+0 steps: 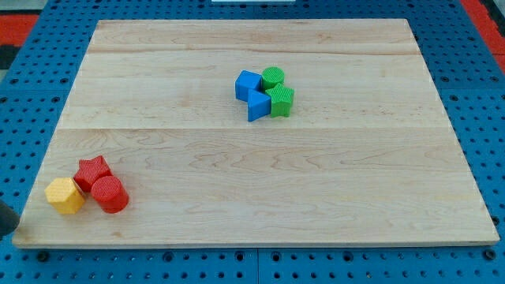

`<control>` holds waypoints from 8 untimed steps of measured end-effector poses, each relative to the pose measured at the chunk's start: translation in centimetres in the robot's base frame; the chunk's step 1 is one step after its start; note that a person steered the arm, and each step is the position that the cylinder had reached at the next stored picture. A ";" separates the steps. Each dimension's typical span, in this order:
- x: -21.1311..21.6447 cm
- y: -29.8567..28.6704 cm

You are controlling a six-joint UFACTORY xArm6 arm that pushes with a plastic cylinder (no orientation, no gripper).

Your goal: Point your arm to the top right

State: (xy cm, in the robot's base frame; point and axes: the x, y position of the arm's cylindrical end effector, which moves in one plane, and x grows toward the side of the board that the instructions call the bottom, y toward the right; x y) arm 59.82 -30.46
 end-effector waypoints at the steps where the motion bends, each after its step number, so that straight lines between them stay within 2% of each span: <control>1: -1.9 0.0; 3: -9.3 0.1; 5: -14.8 6.7; 7: -12.0 17.0; 8: -10.2 24.1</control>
State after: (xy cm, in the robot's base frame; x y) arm 49.61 -6.34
